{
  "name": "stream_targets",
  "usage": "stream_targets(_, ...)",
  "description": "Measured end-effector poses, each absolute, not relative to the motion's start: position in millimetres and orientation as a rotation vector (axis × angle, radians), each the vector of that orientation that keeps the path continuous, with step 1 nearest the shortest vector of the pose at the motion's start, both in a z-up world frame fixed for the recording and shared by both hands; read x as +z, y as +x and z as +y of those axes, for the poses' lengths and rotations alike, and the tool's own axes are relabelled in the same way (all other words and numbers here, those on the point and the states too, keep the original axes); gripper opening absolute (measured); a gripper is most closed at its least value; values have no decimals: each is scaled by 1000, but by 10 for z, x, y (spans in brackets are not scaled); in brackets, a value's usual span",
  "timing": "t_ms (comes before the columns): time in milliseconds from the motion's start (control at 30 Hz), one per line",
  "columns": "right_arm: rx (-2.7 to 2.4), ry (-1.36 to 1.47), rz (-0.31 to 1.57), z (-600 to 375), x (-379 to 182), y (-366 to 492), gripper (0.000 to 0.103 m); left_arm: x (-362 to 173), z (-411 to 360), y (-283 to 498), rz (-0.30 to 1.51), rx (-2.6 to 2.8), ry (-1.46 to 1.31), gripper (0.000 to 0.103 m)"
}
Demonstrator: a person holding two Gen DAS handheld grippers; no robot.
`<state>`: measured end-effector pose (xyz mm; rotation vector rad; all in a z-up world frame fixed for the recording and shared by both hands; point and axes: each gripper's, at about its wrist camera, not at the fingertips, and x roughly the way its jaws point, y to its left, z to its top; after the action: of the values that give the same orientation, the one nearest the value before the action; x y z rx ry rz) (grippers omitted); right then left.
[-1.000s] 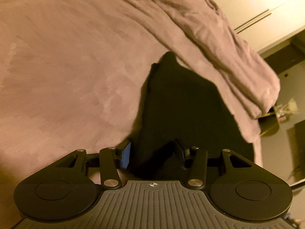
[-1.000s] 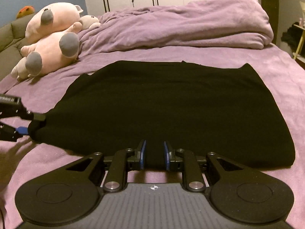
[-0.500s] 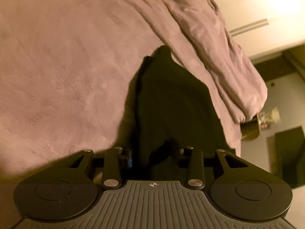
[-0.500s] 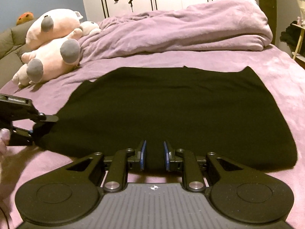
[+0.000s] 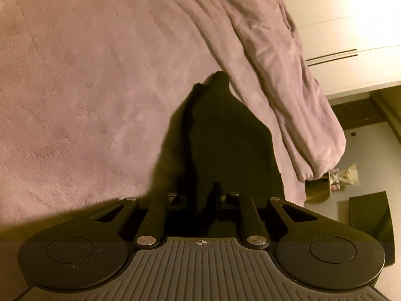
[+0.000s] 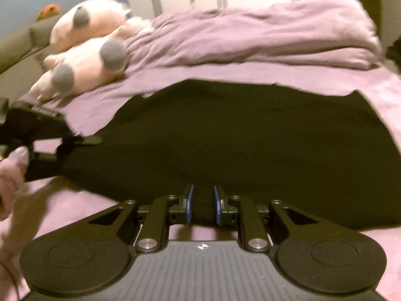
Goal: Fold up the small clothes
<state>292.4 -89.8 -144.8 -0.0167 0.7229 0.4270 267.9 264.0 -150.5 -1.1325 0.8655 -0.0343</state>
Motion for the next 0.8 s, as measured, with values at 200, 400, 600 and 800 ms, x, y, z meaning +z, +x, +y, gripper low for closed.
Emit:
stream_targets(200, 454, -6, 760, -1069, -1457, 2922, 17, -1082, 2442, 2724, 801, -84, -954, 15)
stream_targets(400, 305, 128, 678, -1683, -1244, 2836, 17, -535, 1884, 2895, 732, -239, -752, 15)
stream_targets(600, 152, 213, 641, -2254, -1197, 2807, 17, -513, 810, 3186, 809, -401, -581, 15)
stream_targets(800, 95, 218, 672, -2532, -1287, 2772, 17, -1005, 3, 3260, 976, -392, -400, 19)
